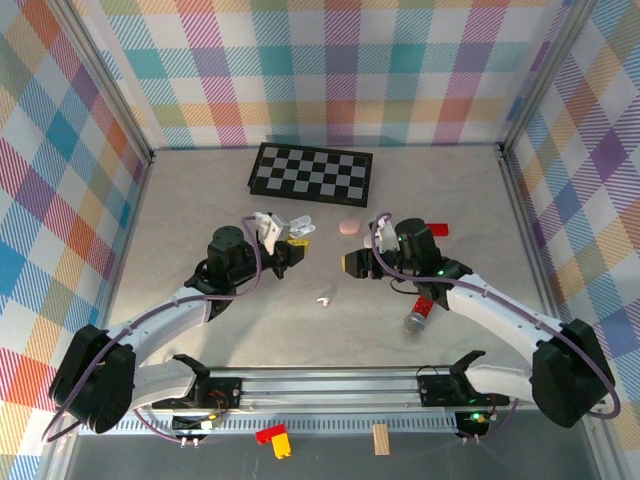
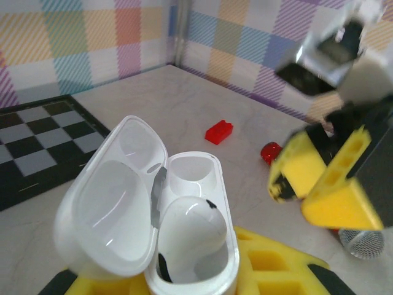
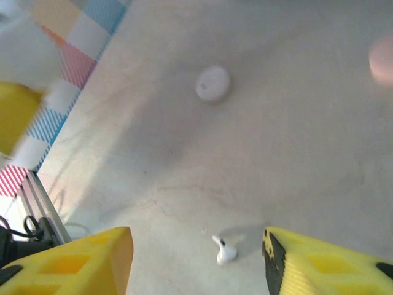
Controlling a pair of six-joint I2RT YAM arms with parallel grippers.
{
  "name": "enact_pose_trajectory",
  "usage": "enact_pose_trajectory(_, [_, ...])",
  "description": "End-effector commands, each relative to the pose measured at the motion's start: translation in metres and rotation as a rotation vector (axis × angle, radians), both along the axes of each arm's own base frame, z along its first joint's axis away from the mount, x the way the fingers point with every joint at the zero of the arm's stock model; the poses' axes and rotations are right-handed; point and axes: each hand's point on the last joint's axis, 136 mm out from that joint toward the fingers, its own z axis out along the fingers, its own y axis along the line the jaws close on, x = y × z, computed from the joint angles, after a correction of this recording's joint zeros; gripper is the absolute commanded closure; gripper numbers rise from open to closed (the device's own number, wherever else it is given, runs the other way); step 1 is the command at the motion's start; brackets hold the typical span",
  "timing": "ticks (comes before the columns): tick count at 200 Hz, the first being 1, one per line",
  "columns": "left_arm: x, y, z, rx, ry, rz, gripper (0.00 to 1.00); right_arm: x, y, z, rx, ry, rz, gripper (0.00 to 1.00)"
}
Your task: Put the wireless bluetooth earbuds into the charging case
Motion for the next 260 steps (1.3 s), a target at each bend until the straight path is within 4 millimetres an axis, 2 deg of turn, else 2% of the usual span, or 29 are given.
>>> enact_pose_trajectory(1, [0.003, 0.005, 0.021, -0.054, -0.056, 0.020, 1.00, -0.020, 0.011, -0.036, -0.002, 0.228, -0.035, 0.47])
enact_pose_trajectory(24, [0.005, 0.008, 0.022, -0.055, -0.060, 0.029, 1.00, -0.036, 0.032, -0.062, -0.062, 0.310, 0.032, 0.50])
enact_pose_trajectory(43, [0.008, 0.013, 0.023, -0.070, -0.054, 0.055, 1.00, -0.038, 0.045, -0.078, -0.094, 0.342, 0.066, 0.50])
enact_pose_trajectory(78, [0.020, 0.034, 0.024, -0.140, -0.010, 0.135, 1.00, -0.039, 0.058, -0.105, -0.136, 0.450, 0.092, 0.54])
enact_pose_trajectory(98, [0.022, 0.039, 0.020, -0.138, -0.001, 0.151, 1.00, -0.040, 0.060, -0.116, -0.159, 0.500, 0.088, 0.58])
enact_pose_trajectory(119, [0.022, 0.039, 0.018, -0.134, 0.006, 0.148, 1.00, -0.040, 0.061, -0.122, -0.173, 0.528, 0.085, 0.64])
enact_pose_trajectory(160, [0.022, 0.040, 0.018, -0.132, 0.005, 0.145, 1.00, -0.045, 0.061, -0.135, -0.206, 0.586, 0.094, 0.68])
enact_pose_trajectory(212, [0.020, 0.040, 0.017, -0.130, 0.006, 0.140, 1.00, -0.044, 0.054, -0.151, -0.271, 0.621, 0.053, 0.78])
enact_pose_trajectory(260, [0.020, 0.041, 0.015, -0.123, 0.010, 0.142, 1.00, -0.030, 0.036, -0.137, -0.343, 0.505, -0.014, 0.84])
